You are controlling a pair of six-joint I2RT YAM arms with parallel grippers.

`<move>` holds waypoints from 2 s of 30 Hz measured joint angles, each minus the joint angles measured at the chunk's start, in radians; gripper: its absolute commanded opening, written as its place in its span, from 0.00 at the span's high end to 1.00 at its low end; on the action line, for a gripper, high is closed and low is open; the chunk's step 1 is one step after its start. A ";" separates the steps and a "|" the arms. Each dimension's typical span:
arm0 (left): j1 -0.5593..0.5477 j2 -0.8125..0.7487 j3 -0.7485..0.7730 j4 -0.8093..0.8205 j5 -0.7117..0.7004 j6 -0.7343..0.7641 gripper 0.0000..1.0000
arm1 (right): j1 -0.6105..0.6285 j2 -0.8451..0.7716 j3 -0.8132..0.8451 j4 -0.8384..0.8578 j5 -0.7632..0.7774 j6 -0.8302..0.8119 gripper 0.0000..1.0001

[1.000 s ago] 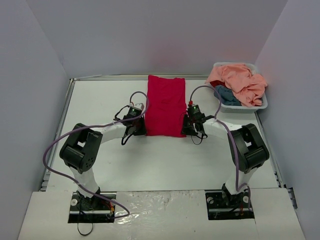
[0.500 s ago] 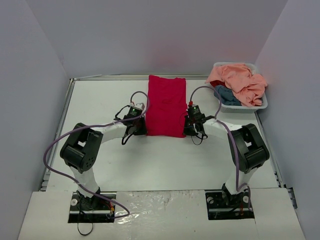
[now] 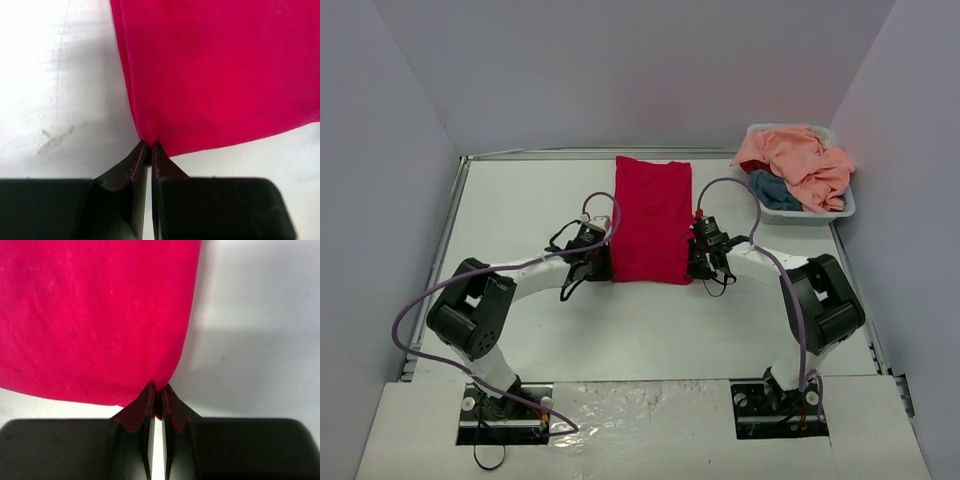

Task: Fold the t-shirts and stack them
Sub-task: Grab one side of the 2/3 rectangular tshirt with both arms, then fold the long partially folded tshirt into a neat square

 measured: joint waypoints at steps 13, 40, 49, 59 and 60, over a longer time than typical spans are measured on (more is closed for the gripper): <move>-0.140 -0.291 -0.174 -0.053 -0.095 -0.036 0.98 | 0.124 -0.252 -0.122 -0.103 0.032 0.071 1.00; -0.585 -0.738 -0.462 -0.265 -0.433 -0.333 0.98 | 0.647 -0.513 -0.239 -0.317 0.294 0.470 1.00; -0.623 -0.797 -0.384 -0.411 -0.550 -0.367 0.98 | 0.676 -0.513 -0.195 -0.388 0.355 0.516 1.00; -0.623 -0.784 -0.275 -0.491 -0.634 -0.350 0.98 | 0.679 -0.513 -0.080 -0.469 0.446 0.519 1.00; -0.623 -0.780 -0.261 -0.496 -0.641 -0.348 0.98 | 0.679 -0.513 -0.070 -0.475 0.455 0.518 1.00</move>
